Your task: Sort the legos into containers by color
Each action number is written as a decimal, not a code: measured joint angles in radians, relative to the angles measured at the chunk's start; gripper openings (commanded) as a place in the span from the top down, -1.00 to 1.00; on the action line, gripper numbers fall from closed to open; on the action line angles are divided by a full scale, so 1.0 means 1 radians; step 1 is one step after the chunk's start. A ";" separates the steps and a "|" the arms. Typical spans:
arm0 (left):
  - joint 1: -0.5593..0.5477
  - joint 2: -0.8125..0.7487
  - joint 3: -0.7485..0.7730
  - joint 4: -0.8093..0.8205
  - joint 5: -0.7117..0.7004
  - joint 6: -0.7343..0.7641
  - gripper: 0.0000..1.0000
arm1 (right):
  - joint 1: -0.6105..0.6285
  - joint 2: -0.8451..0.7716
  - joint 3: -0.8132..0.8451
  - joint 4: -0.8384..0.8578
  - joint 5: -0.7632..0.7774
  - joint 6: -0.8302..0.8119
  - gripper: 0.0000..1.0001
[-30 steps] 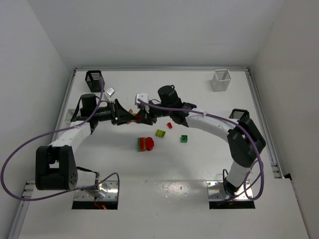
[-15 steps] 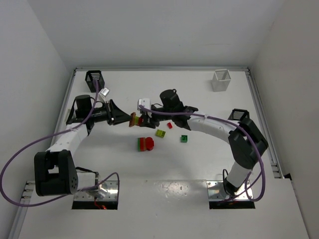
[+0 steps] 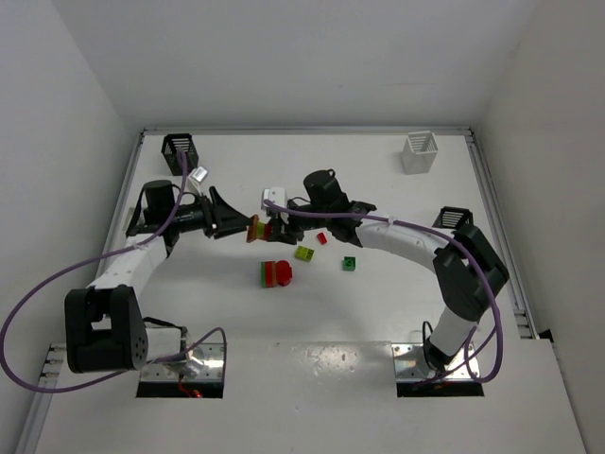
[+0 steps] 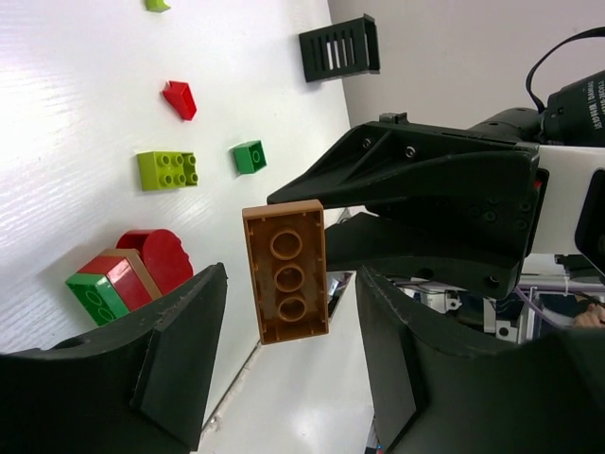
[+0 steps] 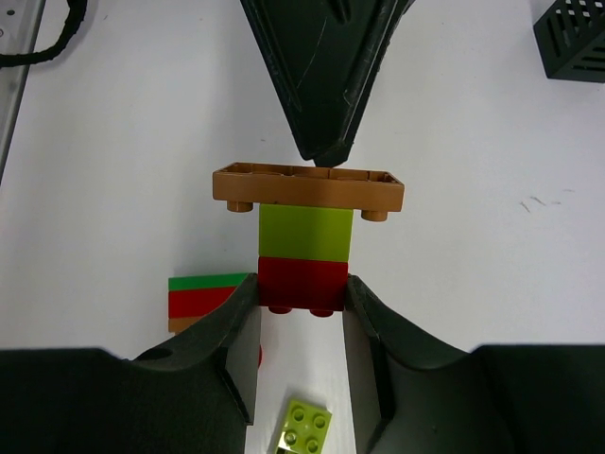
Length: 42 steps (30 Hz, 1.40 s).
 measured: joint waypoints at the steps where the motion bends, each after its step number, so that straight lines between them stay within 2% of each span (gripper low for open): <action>1: -0.005 0.000 0.000 0.000 -0.005 0.000 -0.25 | 0.000 0.000 0.000 -0.001 0.000 0.000 0.97; 8: -0.041 0.000 0.000 -0.022 -0.051 0.028 -0.25 | 0.001 0.000 0.002 -0.023 0.000 -0.001 0.99; 11: -0.058 0.006 0.000 -0.039 -0.072 0.043 -0.14 | 0.004 0.000 0.005 -0.027 0.000 -0.001 1.00; 14: -0.069 0.011 0.001 -0.056 -0.090 0.060 0.08 | 0.008 0.000 0.009 -0.035 0.005 -0.002 1.00; 15: -0.072 0.011 0.003 -0.061 -0.093 0.064 0.28 | 0.008 0.000 0.009 -0.043 0.008 -0.005 1.00; 17: -0.078 0.011 0.006 -0.069 -0.098 0.066 0.51 | 0.008 0.000 0.009 -0.052 0.016 -0.012 1.00; 18: -0.078 0.011 0.008 -0.072 -0.101 0.065 0.71 | 0.008 0.000 0.009 -0.052 0.018 -0.018 1.00; 21: -0.077 0.011 0.010 -0.077 -0.104 0.068 0.88 | 0.009 0.000 0.008 -0.052 0.026 -0.026 1.00; 25: -0.068 0.013 0.011 -0.088 -0.104 0.079 0.90 | 0.011 -0.013 -0.031 -0.016 0.041 -0.029 1.00; 32: -0.015 0.018 0.014 -0.098 -0.131 0.098 0.99 | -0.032 -0.113 -0.226 -0.033 0.101 -0.044 1.00; 42: -0.026 0.094 0.023 -0.101 -0.155 0.109 1.00 | -0.094 -0.117 -0.268 -0.055 0.148 -0.049 1.00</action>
